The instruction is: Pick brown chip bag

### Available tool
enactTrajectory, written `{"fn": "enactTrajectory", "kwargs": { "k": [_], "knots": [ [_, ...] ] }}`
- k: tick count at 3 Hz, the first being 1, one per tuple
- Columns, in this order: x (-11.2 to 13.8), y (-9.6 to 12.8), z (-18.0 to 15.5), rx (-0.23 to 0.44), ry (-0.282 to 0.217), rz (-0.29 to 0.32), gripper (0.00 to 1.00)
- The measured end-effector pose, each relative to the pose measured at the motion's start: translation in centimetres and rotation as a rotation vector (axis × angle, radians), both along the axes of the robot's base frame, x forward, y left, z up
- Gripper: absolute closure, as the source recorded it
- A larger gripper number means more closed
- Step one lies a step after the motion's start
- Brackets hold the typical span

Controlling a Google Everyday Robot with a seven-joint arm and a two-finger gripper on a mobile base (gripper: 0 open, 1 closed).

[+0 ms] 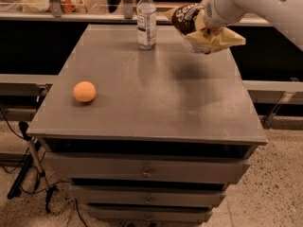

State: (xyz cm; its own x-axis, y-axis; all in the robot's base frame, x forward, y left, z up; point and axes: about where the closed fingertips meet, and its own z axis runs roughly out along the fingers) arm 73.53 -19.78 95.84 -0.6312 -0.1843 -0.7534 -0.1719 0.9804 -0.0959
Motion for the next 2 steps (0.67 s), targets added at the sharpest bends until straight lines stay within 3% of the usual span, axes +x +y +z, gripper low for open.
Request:
{"fn": "enactTrajectory", "kwargs": {
  "k": [2],
  "knots": [
    [-0.5, -0.6, 4.0, -0.026, -0.074, 0.018, 1.00]
  ]
}}
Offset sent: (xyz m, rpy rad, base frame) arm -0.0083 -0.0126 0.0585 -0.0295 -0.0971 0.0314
